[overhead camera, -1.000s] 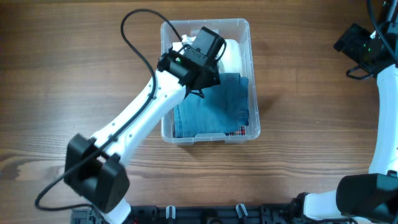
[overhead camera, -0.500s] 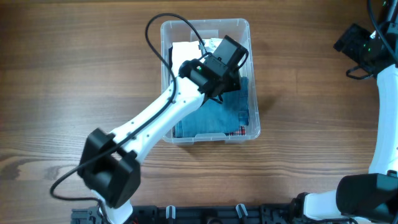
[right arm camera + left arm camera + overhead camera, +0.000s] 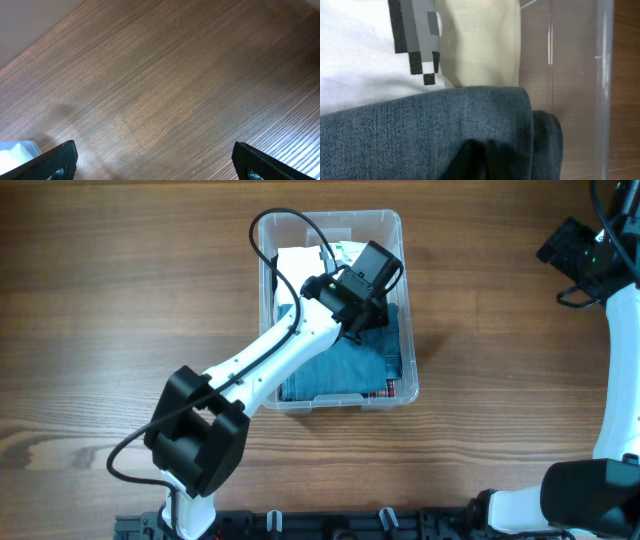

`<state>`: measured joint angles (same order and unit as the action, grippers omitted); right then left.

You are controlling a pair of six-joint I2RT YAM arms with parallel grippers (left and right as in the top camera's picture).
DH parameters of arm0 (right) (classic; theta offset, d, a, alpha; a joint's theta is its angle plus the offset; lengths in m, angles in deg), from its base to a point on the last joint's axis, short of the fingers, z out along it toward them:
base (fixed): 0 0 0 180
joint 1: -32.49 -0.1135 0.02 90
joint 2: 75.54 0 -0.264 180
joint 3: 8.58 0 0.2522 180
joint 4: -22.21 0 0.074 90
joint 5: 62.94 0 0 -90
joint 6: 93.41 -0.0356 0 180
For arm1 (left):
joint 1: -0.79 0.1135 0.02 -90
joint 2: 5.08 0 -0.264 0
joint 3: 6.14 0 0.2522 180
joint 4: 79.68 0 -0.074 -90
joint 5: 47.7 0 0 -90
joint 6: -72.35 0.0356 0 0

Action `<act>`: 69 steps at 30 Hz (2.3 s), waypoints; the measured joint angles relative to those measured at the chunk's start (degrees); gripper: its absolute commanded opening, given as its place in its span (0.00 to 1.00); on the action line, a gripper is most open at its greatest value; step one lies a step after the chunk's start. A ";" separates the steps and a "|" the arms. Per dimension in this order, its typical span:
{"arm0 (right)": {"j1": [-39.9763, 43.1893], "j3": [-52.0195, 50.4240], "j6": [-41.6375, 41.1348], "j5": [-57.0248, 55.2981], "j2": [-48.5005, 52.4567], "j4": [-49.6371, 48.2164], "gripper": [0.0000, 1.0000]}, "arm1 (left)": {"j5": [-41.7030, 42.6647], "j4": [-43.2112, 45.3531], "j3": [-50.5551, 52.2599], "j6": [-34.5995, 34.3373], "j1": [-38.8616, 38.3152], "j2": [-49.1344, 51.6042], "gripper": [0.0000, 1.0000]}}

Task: Pack container

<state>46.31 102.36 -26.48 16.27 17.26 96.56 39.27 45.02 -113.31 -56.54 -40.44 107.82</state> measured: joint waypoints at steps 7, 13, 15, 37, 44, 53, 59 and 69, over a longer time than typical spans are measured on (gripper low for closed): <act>0.00 0.00 0.00 0.00 0.00 0.00 1.00 | -0.13 -2.84 0.17 3.34 0.11 -7.91 0.86; 0.00 0.00 0.00 0.00 0.00 0.02 1.00 | -1.84 -10.32 0.11 5.40 0.15 -21.73 1.00; 0.00 0.00 0.00 0.00 0.00 0.00 1.00 | -1.81 -12.13 0.11 5.49 0.15 -24.20 1.00; 0.00 0.00 0.00 -0.02 0.00 0.00 1.00 | -1.81 -25.20 0.13 5.68 0.15 -26.77 1.00; 0.00 0.00 0.00 0.00 0.00 0.00 1.00 | -1.81 -26.01 0.13 6.29 0.15 -26.75 1.00; 0.00 0.00 0.00 0.00 0.00 -0.02 1.00 | -1.84 -17.88 5.03 12.72 0.15 -27.56 1.00; 0.00 0.00 0.00 0.00 0.00 0.00 1.00 | -1.75 -9.77 17.44 14.53 1.20 -33.05 1.00; 0.00 0.00 0.00 0.00 0.00 -0.02 1.00 | 2.54 7.69 42.62 14.88 6.43 -55.71 1.00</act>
<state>46.31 102.36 -26.48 16.27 17.26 96.54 41.80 52.72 -70.69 -41.66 -34.02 52.11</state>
